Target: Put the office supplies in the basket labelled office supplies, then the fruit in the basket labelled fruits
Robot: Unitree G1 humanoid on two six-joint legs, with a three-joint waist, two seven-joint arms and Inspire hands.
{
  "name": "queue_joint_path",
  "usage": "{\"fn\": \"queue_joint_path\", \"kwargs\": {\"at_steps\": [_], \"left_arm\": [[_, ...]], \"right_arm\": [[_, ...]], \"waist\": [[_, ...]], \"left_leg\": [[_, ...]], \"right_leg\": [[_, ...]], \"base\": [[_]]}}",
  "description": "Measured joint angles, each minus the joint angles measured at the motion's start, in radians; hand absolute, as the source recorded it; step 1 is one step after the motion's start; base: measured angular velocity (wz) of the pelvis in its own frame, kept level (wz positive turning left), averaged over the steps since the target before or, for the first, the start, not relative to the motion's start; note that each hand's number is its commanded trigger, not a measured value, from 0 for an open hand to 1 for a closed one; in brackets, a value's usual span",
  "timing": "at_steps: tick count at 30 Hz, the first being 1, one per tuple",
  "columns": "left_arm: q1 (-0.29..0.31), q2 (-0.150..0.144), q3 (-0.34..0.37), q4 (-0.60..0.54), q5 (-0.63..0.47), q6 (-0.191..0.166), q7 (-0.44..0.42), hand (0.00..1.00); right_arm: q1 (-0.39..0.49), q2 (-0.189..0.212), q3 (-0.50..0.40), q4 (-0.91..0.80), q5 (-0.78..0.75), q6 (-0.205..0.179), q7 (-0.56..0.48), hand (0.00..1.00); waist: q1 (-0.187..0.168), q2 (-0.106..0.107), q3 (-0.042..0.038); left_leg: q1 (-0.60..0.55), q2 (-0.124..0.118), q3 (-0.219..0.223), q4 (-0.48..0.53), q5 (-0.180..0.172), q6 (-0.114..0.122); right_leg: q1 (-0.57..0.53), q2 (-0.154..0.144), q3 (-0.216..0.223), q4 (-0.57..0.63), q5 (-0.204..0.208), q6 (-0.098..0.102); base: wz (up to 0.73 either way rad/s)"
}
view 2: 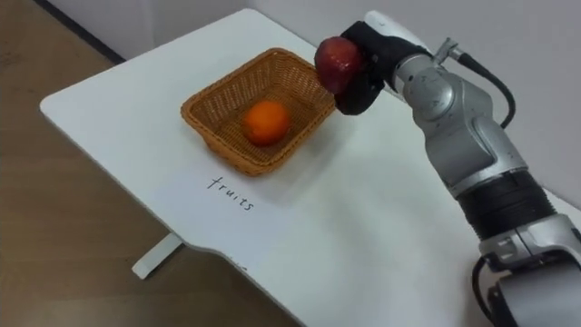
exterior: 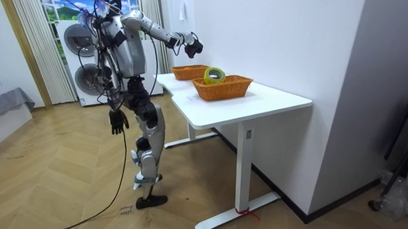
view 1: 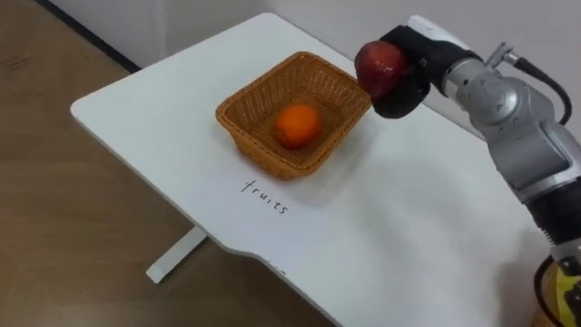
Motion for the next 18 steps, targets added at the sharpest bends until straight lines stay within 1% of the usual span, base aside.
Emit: {"fn": "queue_joint_path", "kwargs": {"at_steps": [1, 3, 4, 6, 8, 9, 11, 13, 16, 18], "left_arm": [[0.004, -0.002, 0.000, -0.001, -0.001, 0.003, -0.004, 0.00], [0.008, -0.001, 0.000, -0.002, -0.004, 0.010, -0.006, 0.00], [0.009, -0.001, 0.000, -0.005, -0.005, 0.011, -0.005, 0.00], [0.008, 0.000, -0.001, -0.011, -0.012, 0.010, -0.005, 0.00], [0.010, 0.000, -0.003, -0.017, -0.014, 0.009, -0.005, 0.00], [0.010, 0.001, -0.003, -0.021, -0.013, 0.009, -0.005, 0.00], [0.009, 0.006, -0.003, -0.022, -0.012, 0.008, -0.005, 0.00], [0.011, 0.017, -0.003, -0.022, -0.012, 0.008, -0.005, 0.00], [0.012, 0.030, -0.003, -0.022, -0.012, 0.008, -0.005, 0.00], [0.017, 0.037, 0.001, -0.022, -0.012, 0.008, -0.005, 0.00]], "right_arm": [[0.000, 0.002, 0.000, 0.000, 0.001, 0.000, 0.000, 1.00], [0.000, 0.008, 0.000, 0.006, 0.006, 0.001, 0.000, 1.00], [0.000, 0.009, 0.002, 0.014, 0.017, 0.001, 0.000, 1.00], [0.000, 0.009, 0.005, 0.037, 0.035, 0.001, -0.001, 1.00], [0.000, 0.009, 0.022, 0.062, 0.048, 0.000, -0.005, 1.00], [0.000, 0.009, 0.039, 0.082, 0.053, -0.001, -0.010, 1.00], [0.000, 0.016, 0.054, 0.117, 0.058, -0.001, -0.012, 1.00], [0.000, 0.023, 0.078, 0.153, 0.058, -0.001, -0.025, 1.00], [0.000, 0.026, 0.080, 0.178, 0.054, -0.001, -0.034, 1.00], [0.000, 0.027, 0.080, 0.179, 0.054, -0.003, -0.044, 1.00]], "waist": [[0.003, 0.000, 0.0002], [0.011, 0.001, 0.0009], [0.021, 0.002, 0.0013], [0.026, 0.001, 0.0010], [0.033, 0.001, 0.0009], [0.044, 0.001, 0.0005], [0.053, 0.000, 0.0003], [0.064, -0.003, -0.0011], [0.080, -0.006, -0.0008], [0.082, -0.007, -0.0010]], "left_leg": [[-0.002, -0.004, -0.004, 0.001, 0.001, 0.001], [-0.004, -0.004, -0.006, 0.003, 0.001, 0.001], [-0.004, -0.005, -0.008, 0.005, 0.001, 0.001], [-0.006, -0.005, -0.013, 0.010, 0.001, 0.001], [-0.007, -0.006, -0.015, 0.011, 0.001, 0.001], [-0.006, -0.005, -0.014, 0.011, 0.001, 0.001], [-0.005, -0.006, -0.016, 0.008, 0.001, 0.001], [-0.005, -0.006, -0.017, 0.007, 0.001, 0.001], [-0.007, -0.006, -0.017, 0.010, 0.001, 0.001], [-0.008, -0.006, -0.017, 0.010, 0.001, 0.001]], "right_leg": [[0.001, -0.002, 0.001, 0.000, -0.003, 0.004], [0.001, -0.002, 0.001, 0.000, -0.003, 0.004], [0.001, -0.002, 0.000, 0.000, -0.003, 0.004], [0.001, -0.002, -0.006, 0.001, -0.003, 0.004], [0.002, -0.002, -0.004, 0.002, -0.003, 0.004], [0.003, -0.002, -0.005, 0.002, -0.003, 0.004], [0.006, -0.002, -0.010, 0.002, -0.003, 0.004], [0.006, -0.003, -0.024, 0.002, -0.003, 0.004], [0.005, -0.003, -0.025, 0.002, -0.003, 0.004], [0.005, -0.003, -0.025, 0.001, -0.003, 0.004]], "base": [[0.14], [0.05], [0.00], [0.08], [0.04], [0.00], [0.02], [0.00], [0.00], [0.00]]}}
